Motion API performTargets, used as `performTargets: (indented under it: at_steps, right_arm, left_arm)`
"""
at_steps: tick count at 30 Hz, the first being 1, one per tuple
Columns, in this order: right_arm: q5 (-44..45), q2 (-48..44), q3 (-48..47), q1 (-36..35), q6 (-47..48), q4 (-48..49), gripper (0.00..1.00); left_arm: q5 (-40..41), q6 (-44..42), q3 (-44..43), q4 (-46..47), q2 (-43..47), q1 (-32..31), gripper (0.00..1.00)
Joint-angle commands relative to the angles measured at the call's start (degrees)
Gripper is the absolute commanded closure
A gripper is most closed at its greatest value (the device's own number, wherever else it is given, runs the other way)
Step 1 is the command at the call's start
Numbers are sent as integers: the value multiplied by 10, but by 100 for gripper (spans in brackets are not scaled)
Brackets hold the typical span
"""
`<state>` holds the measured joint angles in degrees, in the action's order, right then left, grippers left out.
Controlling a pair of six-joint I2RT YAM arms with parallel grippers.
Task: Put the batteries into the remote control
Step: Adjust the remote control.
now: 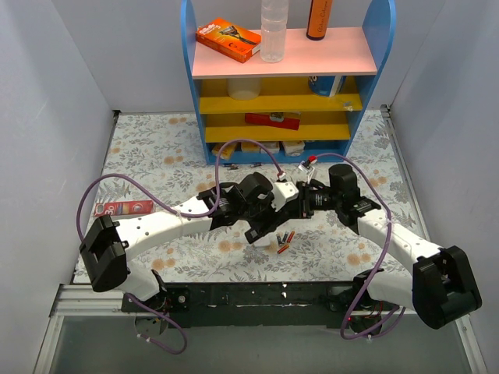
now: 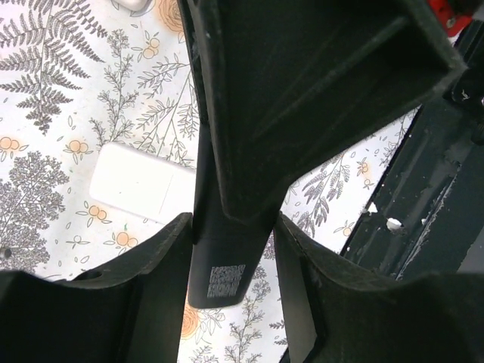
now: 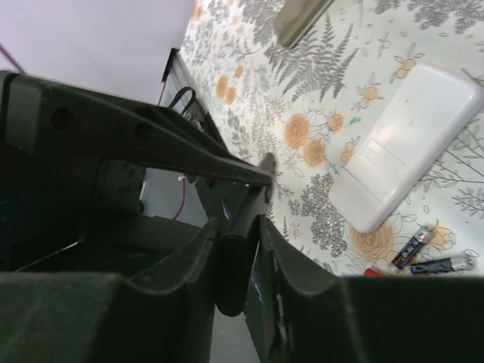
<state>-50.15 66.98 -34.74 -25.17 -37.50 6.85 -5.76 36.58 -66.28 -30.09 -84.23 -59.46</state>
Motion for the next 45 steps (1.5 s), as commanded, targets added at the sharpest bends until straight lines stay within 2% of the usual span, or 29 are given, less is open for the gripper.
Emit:
performTargets:
  at_steps: [1,2,3,4,6,7,10,13,15,16,17,18,21,25,30,36,40,45]
  right_arm:
    - [-21,-7,5,-2,-19,45,77]
    - [-20,-10,5,-2,-20,46,83]
    - [-17,-12,3,-2,-21,46,95]
    - [-13,-20,2,-1,-25,47,99]
    - [5,-31,5,-2,-31,60,99]
    - [11,-43,6,-1,-47,71,99]
    - [48,-77,27,-1,-83,134,99]
    - [102,-119,64,-1,-144,223,99]
    - [146,-139,105,-2,-202,285,99]
    - [160,-156,118,-2,-219,348,99]
    - [187,-163,130,-2,-234,376,99]
    - [201,-175,152,-2,-262,399,99]
    - [242,-183,179,-6,-315,498,99]
    - [299,-189,219,-19,-366,595,99]
    - [360,-198,231,-62,-375,639,99]
    - [376,-187,232,-85,-388,670,99]
    - [399,-186,237,-98,-389,673,99]
    - [413,-184,240,-114,-384,682,99]
  left_arm:
    - [25,-15,-20,-3,14,-2,86]
    - [29,-14,-19,-2,16,-3,76]
    - [36,-12,-17,0,23,-2,64]
    - [43,-5,-14,2,28,-3,35]
    - [75,6,-7,19,43,-3,7]
    - [86,20,7,27,64,-2,2]
    - [157,59,38,71,124,-3,2]
    - [249,145,86,141,183,-1,2]
    - [314,232,115,170,256,-2,2]
    - [333,265,133,193,280,-1,2]
    - [354,329,171,211,339,-2,2]
    - [378,354,198,230,369,0,2]
    - [406,447,293,329,478,0,2]
    - [424,531,388,452,550,2,2]
    - [389,573,439,553,522,2,2]
    - [341,596,447,668,439,2,2]
    - [292,599,455,783,385,1,2]
    - [270,612,453,847,319,1,2]
